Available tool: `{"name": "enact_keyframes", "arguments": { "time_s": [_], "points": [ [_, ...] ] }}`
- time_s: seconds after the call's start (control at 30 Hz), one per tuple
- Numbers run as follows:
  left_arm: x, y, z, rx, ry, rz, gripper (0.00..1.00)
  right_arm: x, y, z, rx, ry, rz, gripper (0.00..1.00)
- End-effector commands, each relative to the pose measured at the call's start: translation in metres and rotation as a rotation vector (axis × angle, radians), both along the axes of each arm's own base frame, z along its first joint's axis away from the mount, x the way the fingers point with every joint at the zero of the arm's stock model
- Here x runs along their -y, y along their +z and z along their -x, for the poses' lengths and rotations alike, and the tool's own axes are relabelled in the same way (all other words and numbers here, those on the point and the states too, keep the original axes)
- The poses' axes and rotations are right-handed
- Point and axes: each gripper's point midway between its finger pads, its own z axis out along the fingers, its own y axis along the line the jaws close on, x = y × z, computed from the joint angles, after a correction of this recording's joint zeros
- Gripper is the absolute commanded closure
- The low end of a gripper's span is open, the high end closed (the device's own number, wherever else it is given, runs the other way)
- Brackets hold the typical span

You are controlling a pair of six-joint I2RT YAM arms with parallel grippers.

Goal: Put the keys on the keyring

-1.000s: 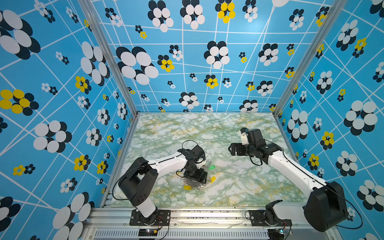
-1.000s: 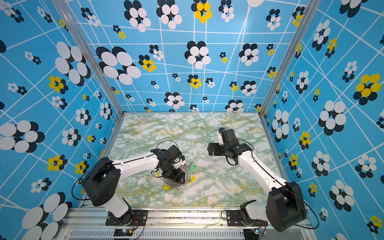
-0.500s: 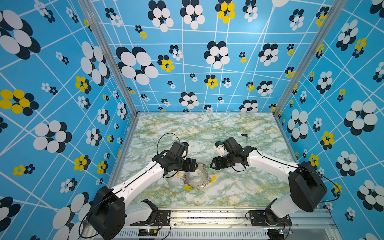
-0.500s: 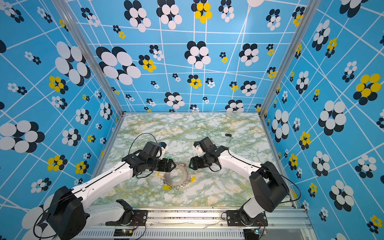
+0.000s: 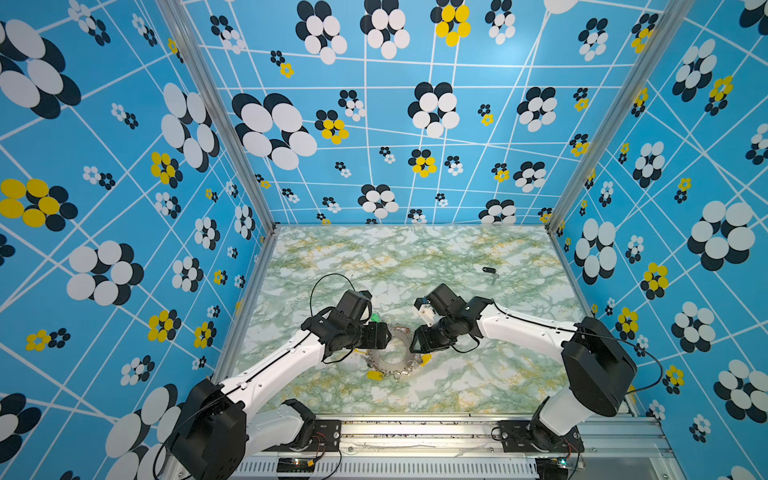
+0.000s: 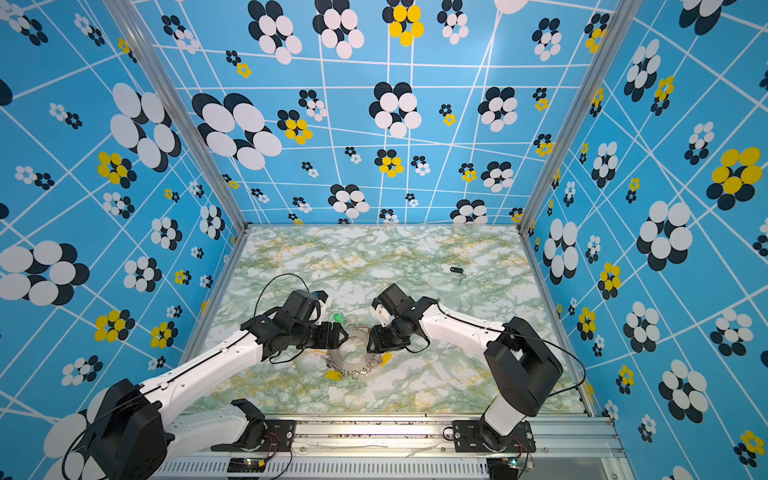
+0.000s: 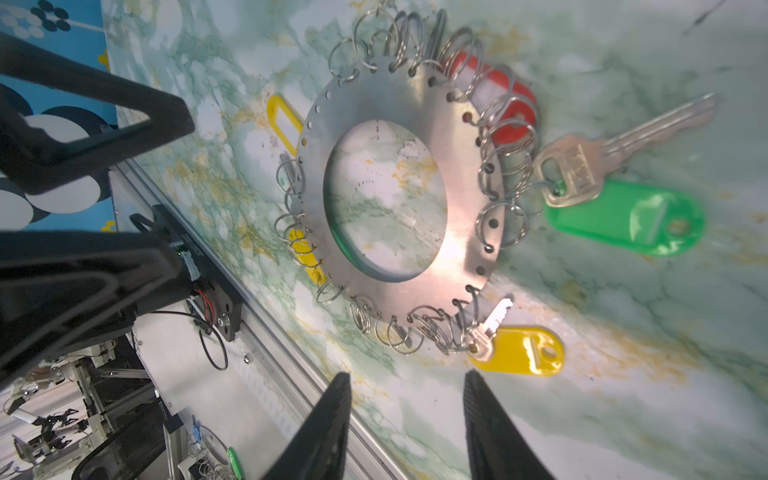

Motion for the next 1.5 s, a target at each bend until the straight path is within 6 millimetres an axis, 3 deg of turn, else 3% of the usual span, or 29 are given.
{"name": "enact_keyframes", "arguments": {
  "time_s": [0.0,0.2,0.3,0.63,0.97,1.13,1.47],
  "points": [
    [-0.006,0.001,0.002,-0.004,0.033,0.006,0.20,-0.004,-0.006,0.016,-0.108,-0.035,0.016,0.57],
    [-0.011,0.000,0.011,-0.019,0.041,0.010,0.20,-0.024,-0.016,0.041,-0.191,-0.030,0.009,0.60],
    [-0.012,-0.001,0.014,-0.029,0.036,0.009,0.20,-0.024,-0.025,0.044,-0.210,-0.049,0.038,0.60],
    [-0.015,0.000,0.011,-0.021,0.046,0.013,0.20,-0.014,-0.046,0.013,-0.143,-0.126,0.156,0.56],
    [-0.020,0.002,0.005,-0.020,0.067,0.035,0.20,0.002,-0.042,-0.035,-0.033,-0.204,0.164,0.54],
    [-0.019,0.003,0.005,-0.018,0.064,0.042,0.20,-0.001,-0.034,-0.036,-0.021,-0.187,0.129,0.54],
    [-0.018,0.004,0.007,-0.015,0.072,0.065,0.20,0.010,-0.050,-0.017,-0.019,-0.093,0.188,0.55]
  ]
}}
